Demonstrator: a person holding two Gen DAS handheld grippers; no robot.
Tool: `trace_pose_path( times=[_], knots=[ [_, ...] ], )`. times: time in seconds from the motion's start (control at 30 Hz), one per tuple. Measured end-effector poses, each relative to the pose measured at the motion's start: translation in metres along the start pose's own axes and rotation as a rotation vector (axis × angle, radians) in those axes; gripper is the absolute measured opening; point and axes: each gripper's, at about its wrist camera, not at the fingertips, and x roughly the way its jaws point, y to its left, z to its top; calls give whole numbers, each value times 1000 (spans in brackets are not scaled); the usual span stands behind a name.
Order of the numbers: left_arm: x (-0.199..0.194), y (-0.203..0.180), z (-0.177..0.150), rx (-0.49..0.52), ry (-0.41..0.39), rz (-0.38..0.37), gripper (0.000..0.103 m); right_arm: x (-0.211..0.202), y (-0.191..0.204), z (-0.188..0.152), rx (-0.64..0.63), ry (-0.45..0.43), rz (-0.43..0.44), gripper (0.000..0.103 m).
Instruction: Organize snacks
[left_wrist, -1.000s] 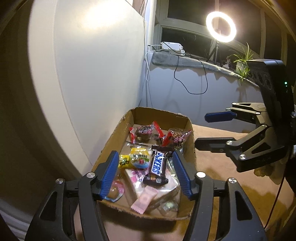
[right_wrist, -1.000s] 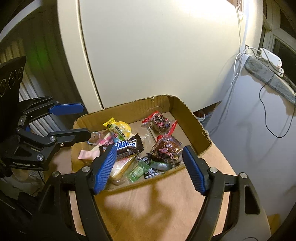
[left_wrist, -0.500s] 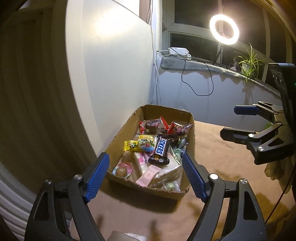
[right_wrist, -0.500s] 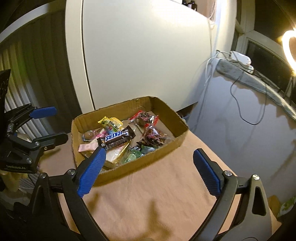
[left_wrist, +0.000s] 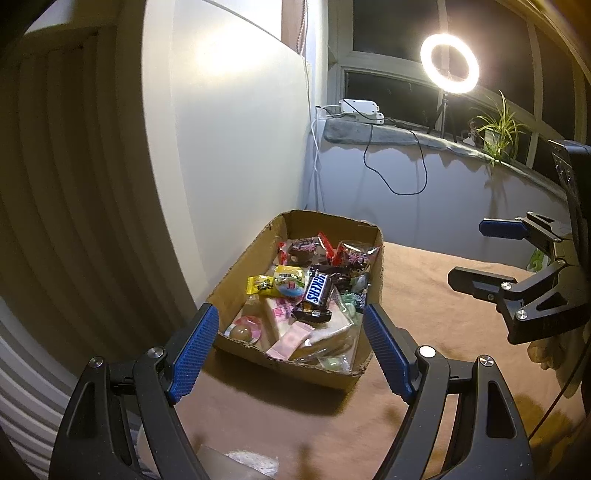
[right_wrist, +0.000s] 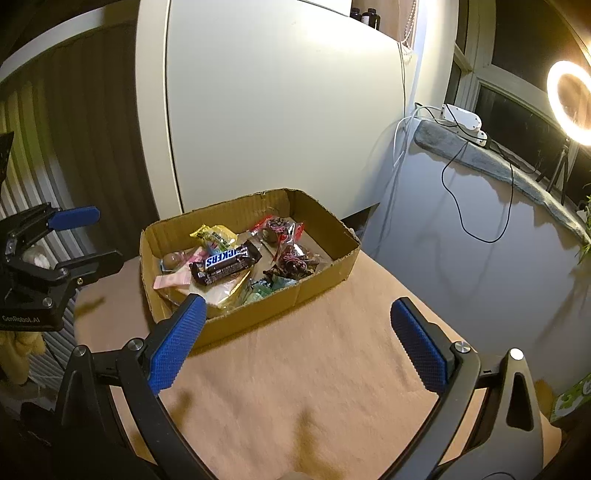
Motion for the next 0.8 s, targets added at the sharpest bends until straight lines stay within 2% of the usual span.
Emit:
trace_pose_path(
  times=[0.8],
  knots=[
    [-4,-3,-1,1,-7,-5,81,-4,5,-2,-2,2,4,102]
  ],
)
